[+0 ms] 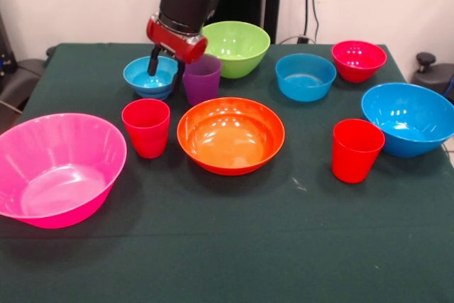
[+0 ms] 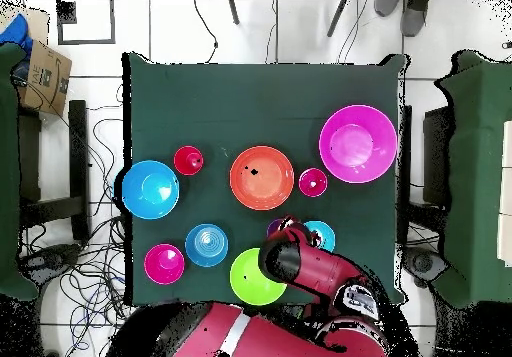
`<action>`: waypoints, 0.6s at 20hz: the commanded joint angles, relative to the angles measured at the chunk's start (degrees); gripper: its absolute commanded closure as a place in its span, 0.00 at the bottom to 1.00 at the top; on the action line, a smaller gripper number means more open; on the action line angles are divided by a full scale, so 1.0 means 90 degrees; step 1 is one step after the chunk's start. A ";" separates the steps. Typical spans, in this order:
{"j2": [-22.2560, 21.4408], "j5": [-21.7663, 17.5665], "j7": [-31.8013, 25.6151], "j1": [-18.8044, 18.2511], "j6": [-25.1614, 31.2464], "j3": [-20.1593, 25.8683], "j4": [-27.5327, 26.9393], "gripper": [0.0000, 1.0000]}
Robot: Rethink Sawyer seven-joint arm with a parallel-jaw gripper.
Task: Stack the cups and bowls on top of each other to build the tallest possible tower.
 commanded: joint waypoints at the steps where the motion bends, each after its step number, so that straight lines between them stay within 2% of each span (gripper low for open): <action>1: 0.0463 0.0076 0.1233 -0.0116 -0.0552 0.0872 0.0029 0.00; 12: 0.0889 0.0041 0.1102 -0.0329 -0.0829 0.0991 -0.0231 0.00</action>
